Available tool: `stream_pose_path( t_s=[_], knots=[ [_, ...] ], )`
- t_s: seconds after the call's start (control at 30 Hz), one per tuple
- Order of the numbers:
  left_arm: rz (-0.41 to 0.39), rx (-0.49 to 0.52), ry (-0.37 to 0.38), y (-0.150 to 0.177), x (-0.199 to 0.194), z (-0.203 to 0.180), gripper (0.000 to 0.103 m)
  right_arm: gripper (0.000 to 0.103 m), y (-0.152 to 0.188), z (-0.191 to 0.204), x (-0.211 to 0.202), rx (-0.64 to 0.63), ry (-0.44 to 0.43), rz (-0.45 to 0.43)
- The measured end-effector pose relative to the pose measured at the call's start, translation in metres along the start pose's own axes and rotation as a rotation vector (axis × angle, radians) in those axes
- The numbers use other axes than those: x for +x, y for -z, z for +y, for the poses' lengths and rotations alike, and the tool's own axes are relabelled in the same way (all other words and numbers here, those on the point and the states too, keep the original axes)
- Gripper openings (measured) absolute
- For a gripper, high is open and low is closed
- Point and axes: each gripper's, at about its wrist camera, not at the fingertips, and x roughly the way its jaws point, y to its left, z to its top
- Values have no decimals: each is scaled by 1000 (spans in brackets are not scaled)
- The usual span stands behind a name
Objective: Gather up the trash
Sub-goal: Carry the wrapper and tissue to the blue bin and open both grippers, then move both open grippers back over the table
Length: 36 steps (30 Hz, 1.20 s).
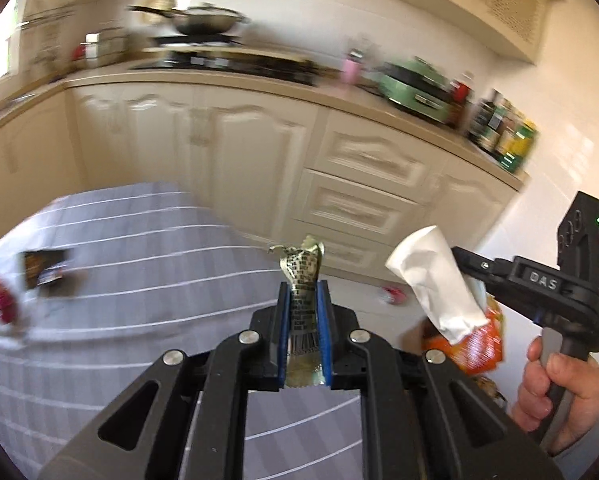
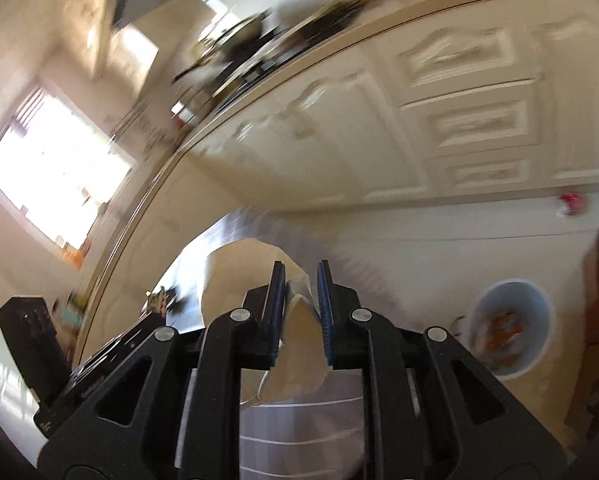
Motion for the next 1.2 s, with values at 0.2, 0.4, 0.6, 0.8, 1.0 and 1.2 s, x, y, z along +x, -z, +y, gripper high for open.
stream_pose_path(
  t_s=[0.2, 0.4, 0.6, 0.8, 1.0, 1.2],
  knots=[
    [127, 59, 143, -5, 74, -80, 12, 16, -12, -89, -23, 114, 134, -35],
    [303, 88, 199, 14, 158, -136, 12, 16, -5, -160, -11, 223, 211, -6],
    [441, 94, 200, 38, 226, -162, 12, 17, 6, -216, 17, 314, 266, 58],
    [503, 42, 154, 49, 268, -161, 82, 88, 13, -248, 40, 410, 297, 71],
    [474, 49, 126, 39, 256, -148, 86, 90, 19, -254, 39, 437, 299, 68],
    [417, 67, 99, 26, 231, -145, 89, 95, 21, -236, 29, 411, 314, 49]
  ],
)
